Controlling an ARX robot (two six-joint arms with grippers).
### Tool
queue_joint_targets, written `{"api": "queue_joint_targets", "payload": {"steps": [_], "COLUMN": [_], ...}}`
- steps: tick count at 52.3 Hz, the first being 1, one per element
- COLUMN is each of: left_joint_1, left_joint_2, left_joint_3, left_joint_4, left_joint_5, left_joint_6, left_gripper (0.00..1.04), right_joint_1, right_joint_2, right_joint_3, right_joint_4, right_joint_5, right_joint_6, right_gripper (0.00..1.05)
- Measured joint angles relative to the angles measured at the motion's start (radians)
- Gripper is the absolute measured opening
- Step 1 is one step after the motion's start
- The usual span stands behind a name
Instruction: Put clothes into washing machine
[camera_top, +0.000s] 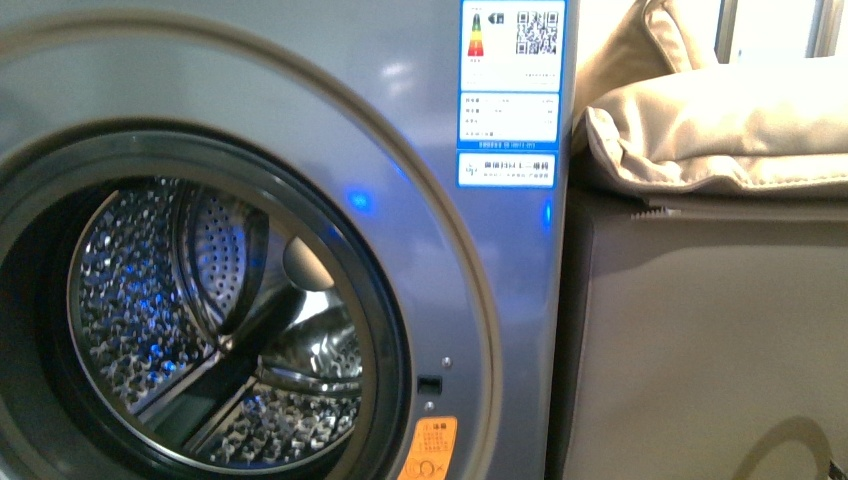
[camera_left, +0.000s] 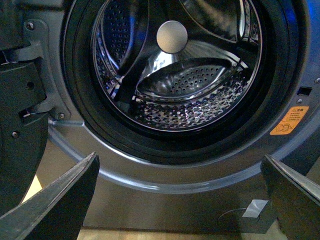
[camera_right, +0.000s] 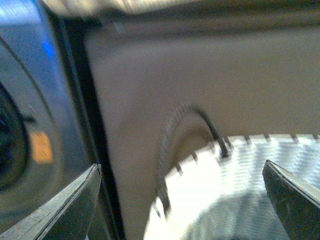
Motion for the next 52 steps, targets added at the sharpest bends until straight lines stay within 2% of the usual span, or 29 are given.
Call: {"api": "queue_joint_targets", "payload": {"steps": [5,7,20,27,32,37,45,52], "left_joint_1": [0.000,0.000,0.000,0.000,0.000,0.000,0.000,0.000], "left_joint_2": [0.000,0.000,0.000,0.000,0.000,0.000,0.000,0.000], "left_joint_3": [0.000,0.000,0.000,0.000,0.000,0.000,0.000,0.000], "left_joint_4": [0.000,0.000,0.000,0.000,0.000,0.000,0.000,0.000], "left_joint_5": [-0.001,-0.001,0.000,0.000,0.000,0.000,0.000,0.000], "left_joint_6": [0.000,0.000,0.000,0.000,0.000,0.000,0.000,0.000], "left_gripper": [0.98,0.98,0.98,0.98,0.98,0.98,0.98,0.98], "right_joint_1": [-0.118,-0.160,-0.267,-0.313,-0.341,-0.373,-0.412,-0.425], "right_joint_2": [0.080,0.106,0.294,0.417,0.480,0.541,0.682,0.882], "right_joint_3": [0.001,0.002,0.016,0.111,0.202,0.315,0.554,0.785], "right_joint_4": [0.359,0.439,0.647,0.722,0.720,0.637,0.348,0.060], "right_joint_5": [-0.190,-0.231,-0.327,-0.389,-0.425,-0.463,-0.489,-0.482], "right_joint_6": [0.104,0.132,0.219,0.268,0.288,0.307,0.289,0.175], "right_gripper": [0.97,0.97,0.97,0.97,0.97,0.97,0.97,0.97]}}
